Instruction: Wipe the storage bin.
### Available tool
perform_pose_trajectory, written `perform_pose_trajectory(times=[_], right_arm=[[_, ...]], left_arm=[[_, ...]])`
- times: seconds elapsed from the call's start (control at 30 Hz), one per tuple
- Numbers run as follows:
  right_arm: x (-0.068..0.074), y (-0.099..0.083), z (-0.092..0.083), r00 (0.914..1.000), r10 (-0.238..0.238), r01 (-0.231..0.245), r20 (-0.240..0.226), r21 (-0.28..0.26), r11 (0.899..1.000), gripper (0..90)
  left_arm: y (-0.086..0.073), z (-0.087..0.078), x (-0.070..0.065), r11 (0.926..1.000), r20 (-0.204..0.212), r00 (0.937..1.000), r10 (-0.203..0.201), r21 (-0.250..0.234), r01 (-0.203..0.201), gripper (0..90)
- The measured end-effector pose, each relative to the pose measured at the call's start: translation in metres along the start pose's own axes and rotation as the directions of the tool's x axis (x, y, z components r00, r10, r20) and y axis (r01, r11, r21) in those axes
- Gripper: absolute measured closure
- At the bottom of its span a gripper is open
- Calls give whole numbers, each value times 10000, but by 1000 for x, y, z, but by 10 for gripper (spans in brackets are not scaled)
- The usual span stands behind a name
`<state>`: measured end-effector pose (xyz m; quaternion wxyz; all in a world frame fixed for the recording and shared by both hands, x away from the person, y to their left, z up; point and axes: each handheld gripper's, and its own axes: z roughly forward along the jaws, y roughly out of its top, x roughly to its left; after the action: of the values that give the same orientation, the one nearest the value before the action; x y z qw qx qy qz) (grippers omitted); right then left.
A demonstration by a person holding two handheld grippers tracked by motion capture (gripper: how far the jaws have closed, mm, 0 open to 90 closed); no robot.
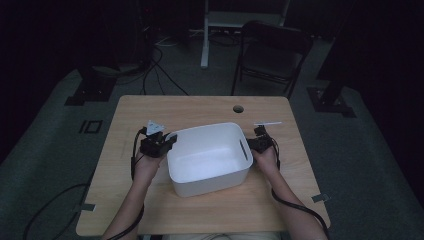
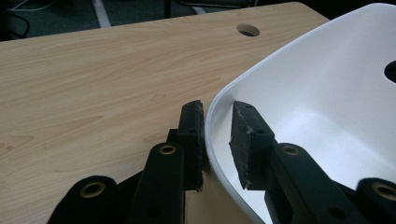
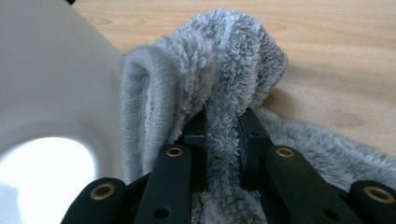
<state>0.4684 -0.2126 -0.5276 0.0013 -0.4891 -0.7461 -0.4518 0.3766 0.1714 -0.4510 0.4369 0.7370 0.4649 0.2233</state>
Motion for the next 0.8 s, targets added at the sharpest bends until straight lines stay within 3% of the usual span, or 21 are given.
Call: perform_pose_trajectory(times=[0.2, 0.57, 0.6, 0.67, 0.8], right_arm=[[-1, -1, 0, 9997, -9, 8, 230, 69, 10000, 772], [6, 0, -34, 9998, 72, -53, 202, -918, 9958, 769], [11, -2, -48, 9991, -237, 279, 365, -1172, 9927, 769], [11, -3, -54, 9990, -291, 331, 327, -1301, 9909, 769], [12, -11, -88, 9999, -122, 127, 40, -2000, 9797, 769]], left_arm=[[-1, -1, 3, 10000, 199, 9998, -34, -12, 35, 745], [-1, -1, 2, 10000, 204, 9998, 22, -17, -22, 745], [-1, -1, 2, 10000, 206, 9998, 50, -2, -50, 745], [-1, -1, 1, 10000, 213, 9998, 37, -2, -37, 745], [-1, 0, 1, 10000, 233, 9997, -4, -18, 4, 744]])
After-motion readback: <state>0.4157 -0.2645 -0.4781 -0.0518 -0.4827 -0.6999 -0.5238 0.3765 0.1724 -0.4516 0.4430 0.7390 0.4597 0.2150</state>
